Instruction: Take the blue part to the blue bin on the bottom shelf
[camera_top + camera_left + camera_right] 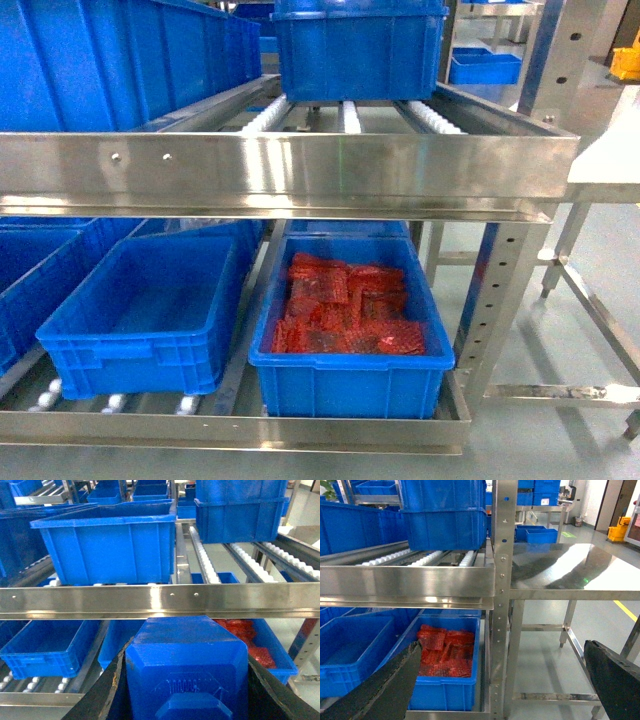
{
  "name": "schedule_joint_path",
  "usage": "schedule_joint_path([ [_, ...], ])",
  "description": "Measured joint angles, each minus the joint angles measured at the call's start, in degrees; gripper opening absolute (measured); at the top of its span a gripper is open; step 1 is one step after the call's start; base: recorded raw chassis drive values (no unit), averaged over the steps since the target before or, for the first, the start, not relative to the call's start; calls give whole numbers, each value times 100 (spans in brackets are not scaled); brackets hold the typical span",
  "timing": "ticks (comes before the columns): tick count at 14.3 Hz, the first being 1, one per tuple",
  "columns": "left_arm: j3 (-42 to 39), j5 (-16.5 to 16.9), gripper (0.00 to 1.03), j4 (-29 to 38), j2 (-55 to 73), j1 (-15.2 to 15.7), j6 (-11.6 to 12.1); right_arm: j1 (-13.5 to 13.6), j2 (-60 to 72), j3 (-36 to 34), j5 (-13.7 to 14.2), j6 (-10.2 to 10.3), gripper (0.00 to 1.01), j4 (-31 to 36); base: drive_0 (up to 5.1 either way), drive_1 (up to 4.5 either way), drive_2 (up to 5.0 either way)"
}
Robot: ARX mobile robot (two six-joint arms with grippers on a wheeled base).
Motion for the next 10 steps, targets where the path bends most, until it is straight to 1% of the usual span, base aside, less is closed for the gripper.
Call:
schedule_joint_path([
  [7, 0, 2, 44, -11, -11, 0, 0, 0, 0, 0, 7, 0, 98, -17, -510, 236, 236],
  [9, 0, 0, 44, 0, -11, 0, 0, 0, 0, 0, -15, 0, 98, -4, 0, 0, 0],
  [10, 0, -68, 44, -2, -13, -4, -2, 0, 0, 0, -24, 0, 98, 15, 0, 0, 0],
])
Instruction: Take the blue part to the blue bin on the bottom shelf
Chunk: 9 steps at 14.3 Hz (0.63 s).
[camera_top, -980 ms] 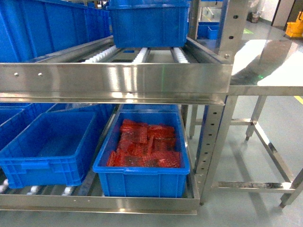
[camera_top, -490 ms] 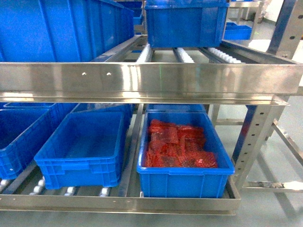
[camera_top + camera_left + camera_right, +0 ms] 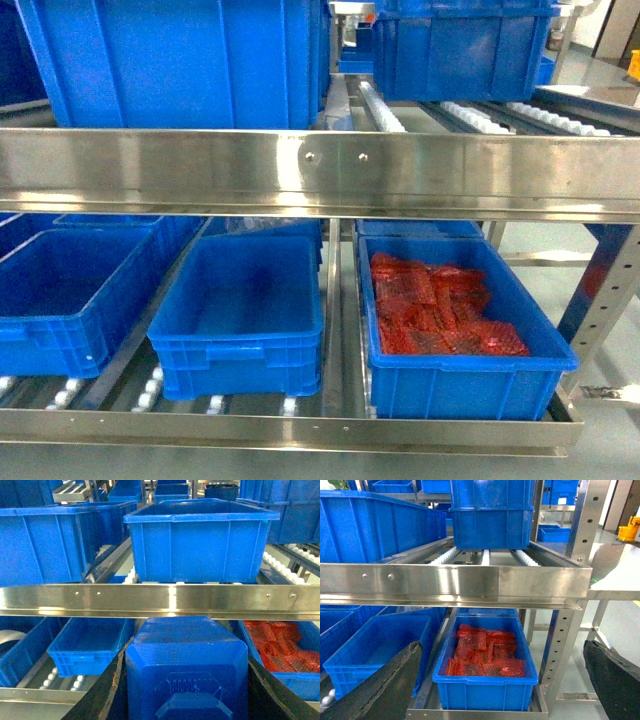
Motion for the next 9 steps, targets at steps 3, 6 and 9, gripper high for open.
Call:
schedule_joint_path([
  [3, 0, 70, 44, 11, 2, 0, 2, 0, 0, 0, 7, 0, 98, -15, 0, 0, 0],
  [6, 0, 70, 44, 9, 2, 0, 2, 0, 0, 0, 7, 0, 98, -17, 0, 0, 0],
  [9, 0, 70, 44, 11, 2, 0, 2, 0, 0, 0, 7, 0, 98, -17, 0, 0, 0],
])
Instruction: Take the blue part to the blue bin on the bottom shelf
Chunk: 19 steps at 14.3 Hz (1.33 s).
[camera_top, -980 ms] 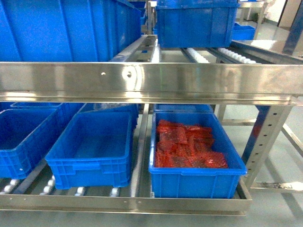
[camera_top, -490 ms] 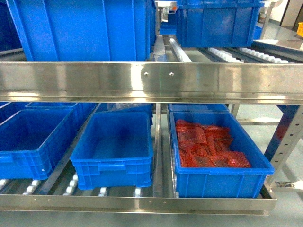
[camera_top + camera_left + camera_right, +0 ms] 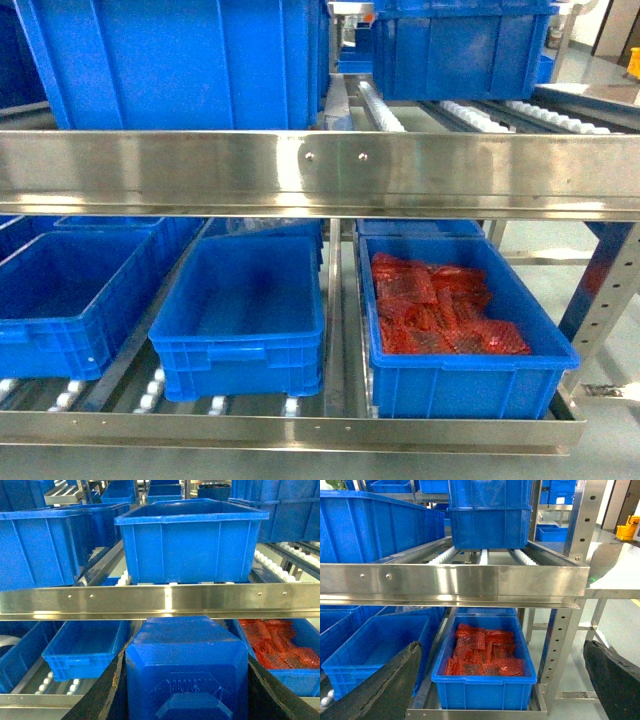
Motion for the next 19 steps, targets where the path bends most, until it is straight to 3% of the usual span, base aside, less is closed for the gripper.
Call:
schedule_joint_path([
  [19, -2, 0, 43, 0, 0, 0, 0, 0, 0, 0, 17, 0, 98, 2, 0, 0, 0],
])
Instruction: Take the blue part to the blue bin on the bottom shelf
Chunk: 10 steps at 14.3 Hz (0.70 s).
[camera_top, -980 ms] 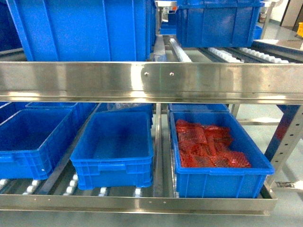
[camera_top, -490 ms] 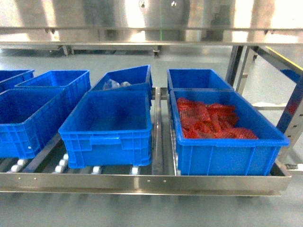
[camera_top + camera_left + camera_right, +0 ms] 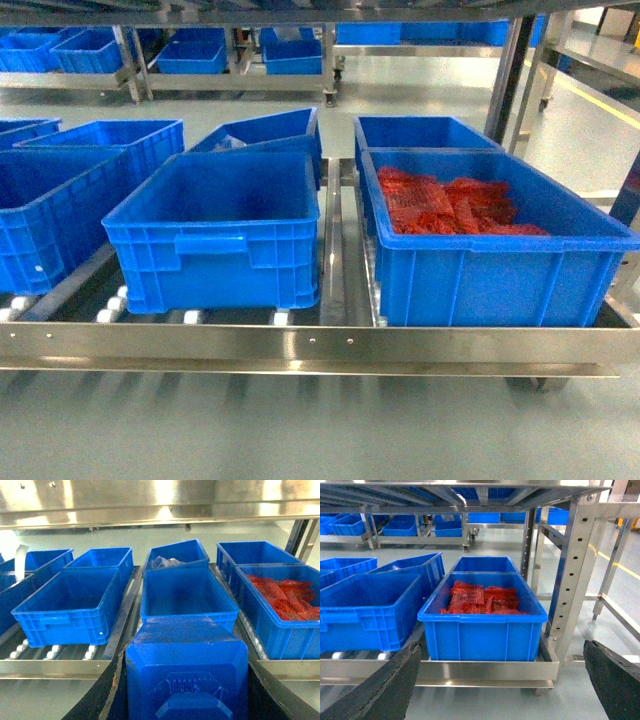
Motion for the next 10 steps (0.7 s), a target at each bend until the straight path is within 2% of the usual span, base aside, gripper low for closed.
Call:
schedule_joint_path([
  [10, -2, 0, 43, -2, 0, 0, 0, 0, 0, 0, 4, 4, 98, -13, 0, 0, 0],
])
